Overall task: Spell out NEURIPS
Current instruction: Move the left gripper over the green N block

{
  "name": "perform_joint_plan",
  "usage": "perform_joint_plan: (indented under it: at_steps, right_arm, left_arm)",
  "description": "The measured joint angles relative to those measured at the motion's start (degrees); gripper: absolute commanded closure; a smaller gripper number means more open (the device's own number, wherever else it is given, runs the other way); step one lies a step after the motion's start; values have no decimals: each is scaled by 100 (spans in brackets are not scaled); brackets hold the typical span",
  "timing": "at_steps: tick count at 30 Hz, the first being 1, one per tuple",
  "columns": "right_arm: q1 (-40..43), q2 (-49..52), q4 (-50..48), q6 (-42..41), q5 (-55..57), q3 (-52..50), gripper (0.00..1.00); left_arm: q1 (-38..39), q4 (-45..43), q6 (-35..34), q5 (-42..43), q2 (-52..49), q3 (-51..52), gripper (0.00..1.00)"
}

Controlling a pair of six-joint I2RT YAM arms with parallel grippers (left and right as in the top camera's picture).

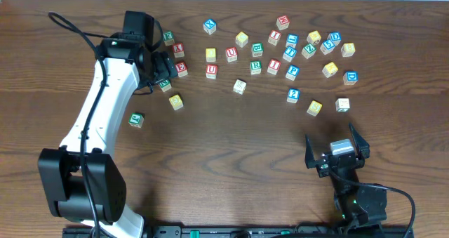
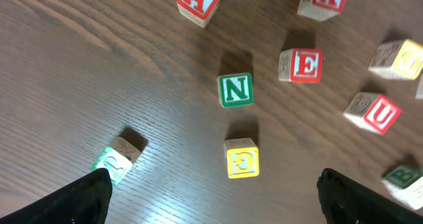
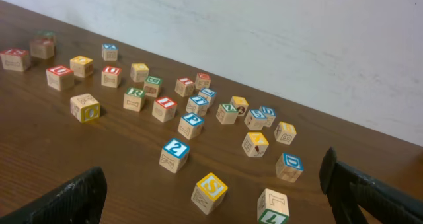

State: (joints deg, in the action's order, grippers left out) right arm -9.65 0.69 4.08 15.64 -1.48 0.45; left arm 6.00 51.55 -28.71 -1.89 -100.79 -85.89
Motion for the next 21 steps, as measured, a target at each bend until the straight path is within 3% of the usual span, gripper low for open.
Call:
perform_joint_plan:
  at_steps: [10, 21]
  right_arm:
    - [0, 0, 0, -2, -2, 0, 1]
    - [0, 0, 0, -2, 0, 0, 1]
  left_arm:
    - [0, -177, -586, 2, -306, -31, 2]
    - [0, -356, -605, 7, -1054, -31, 2]
